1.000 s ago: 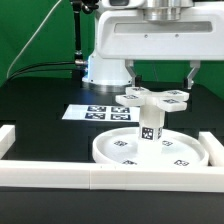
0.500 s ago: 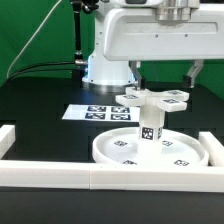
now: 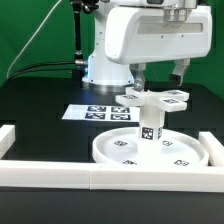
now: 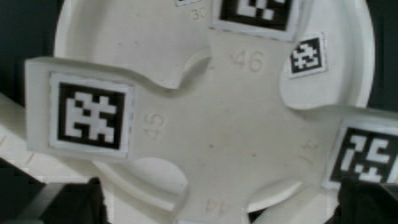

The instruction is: Assemble round table

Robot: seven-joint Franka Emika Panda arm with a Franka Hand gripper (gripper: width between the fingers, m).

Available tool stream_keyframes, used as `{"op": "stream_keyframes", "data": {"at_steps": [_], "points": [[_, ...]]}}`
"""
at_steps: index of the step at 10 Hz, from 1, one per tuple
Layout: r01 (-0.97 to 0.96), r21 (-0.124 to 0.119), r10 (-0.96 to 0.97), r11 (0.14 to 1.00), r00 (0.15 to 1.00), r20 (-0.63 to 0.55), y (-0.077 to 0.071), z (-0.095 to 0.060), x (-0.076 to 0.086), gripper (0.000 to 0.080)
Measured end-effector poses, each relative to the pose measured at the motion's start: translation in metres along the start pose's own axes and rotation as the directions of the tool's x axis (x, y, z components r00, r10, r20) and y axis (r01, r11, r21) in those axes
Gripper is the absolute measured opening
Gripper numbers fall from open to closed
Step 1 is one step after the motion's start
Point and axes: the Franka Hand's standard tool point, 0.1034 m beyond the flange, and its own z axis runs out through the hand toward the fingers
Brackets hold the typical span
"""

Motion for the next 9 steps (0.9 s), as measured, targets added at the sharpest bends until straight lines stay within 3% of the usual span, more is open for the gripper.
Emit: {"op": "stream_keyframes", "data": {"at_steps": [3,6,9], "points": [[0.209,-0.006,-0.209,0.978,0.978,0.003,0.0026,0.0012,-0.0016,0.0649],[0.417,-0.033,-0.417,0.908,0.909,0.011,0.003,0.0031,-0.0009,0.0649],[0.563,-0.024,-0.562,0.826,0.826,0.029,0.0015,0.0093,-0.0081,0.0649]]}}
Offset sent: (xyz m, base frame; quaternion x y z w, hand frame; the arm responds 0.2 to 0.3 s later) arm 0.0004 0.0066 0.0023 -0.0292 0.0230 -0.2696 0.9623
